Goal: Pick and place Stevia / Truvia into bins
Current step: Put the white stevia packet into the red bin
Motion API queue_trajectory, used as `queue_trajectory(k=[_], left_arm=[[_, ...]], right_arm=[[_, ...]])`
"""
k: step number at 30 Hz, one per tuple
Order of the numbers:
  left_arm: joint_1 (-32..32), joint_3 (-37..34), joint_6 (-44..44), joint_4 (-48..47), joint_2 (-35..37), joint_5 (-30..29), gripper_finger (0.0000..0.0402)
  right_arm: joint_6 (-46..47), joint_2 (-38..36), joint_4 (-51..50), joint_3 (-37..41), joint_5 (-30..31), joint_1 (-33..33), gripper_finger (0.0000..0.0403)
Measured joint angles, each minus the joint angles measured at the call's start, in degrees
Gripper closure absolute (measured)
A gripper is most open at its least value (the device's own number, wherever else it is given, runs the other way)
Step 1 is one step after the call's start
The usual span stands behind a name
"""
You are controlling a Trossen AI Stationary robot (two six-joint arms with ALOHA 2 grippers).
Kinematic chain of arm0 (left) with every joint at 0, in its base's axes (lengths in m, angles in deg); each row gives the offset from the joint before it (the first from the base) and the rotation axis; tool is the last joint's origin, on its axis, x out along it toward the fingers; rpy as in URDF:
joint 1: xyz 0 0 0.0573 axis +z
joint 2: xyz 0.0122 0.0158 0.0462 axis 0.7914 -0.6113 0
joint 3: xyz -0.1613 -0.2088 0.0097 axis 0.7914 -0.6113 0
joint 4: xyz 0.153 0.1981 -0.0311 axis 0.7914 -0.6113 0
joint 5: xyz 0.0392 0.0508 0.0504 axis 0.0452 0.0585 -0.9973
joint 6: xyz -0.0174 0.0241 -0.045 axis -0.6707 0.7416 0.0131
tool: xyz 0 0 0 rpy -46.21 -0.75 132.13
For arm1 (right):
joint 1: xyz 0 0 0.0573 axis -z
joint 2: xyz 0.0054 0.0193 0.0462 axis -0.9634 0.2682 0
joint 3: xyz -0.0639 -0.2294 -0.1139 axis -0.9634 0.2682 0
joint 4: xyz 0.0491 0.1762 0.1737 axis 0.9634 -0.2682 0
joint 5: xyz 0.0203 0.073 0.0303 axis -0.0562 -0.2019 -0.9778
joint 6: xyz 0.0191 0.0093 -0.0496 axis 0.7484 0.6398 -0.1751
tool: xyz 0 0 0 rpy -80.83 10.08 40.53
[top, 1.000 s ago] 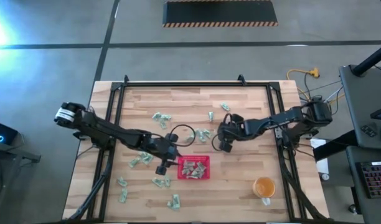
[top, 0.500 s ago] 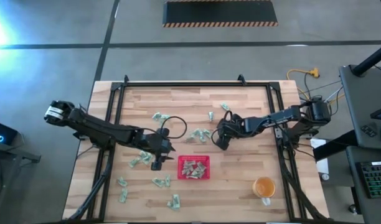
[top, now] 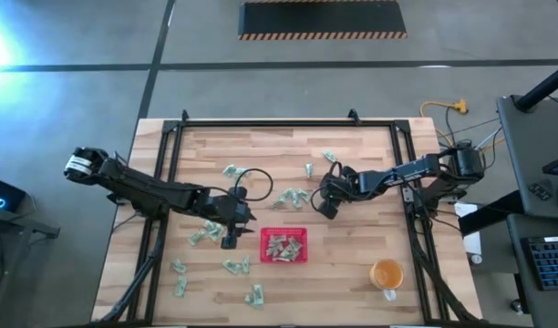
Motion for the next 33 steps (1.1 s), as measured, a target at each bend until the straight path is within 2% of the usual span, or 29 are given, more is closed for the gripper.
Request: queue_trajectory(k=[5, 15, 26, 30, 33], left_arm=[[0.0, 0.0, 0.0, -0.2, 0.0, 0.0, 0.024], [0.0, -1.0, 0.0, -2.8, 0.0, -1.4, 0.024], [0.0, -1.9, -3.0, -14.0, 0.0, -17.0, 0.024], [0.1, -4.0, -3.0, -13.7, 0.0, -25.7, 0.024], [0.3, -6.3, -3.0, -13.9, 0.0, -32.3, 0.024]], right_arm=[[-2.3, 0.0, 0.0, -0.6, 0.0, 0.0, 0.0384], [-8.0, -0.2, 0.1, -3.1, -0.3, -2.5, 0.0394], [-16.3, -0.2, 0.4, -9.3, -0.4, -9.3, 0.0394], [-20.2, -0.2, 0.7, -11.7, -0.6, -12.7, 0.0394], [-24.3, -0.2, 3.7, -12.6, -3.6, -15.0, 0.0394]])
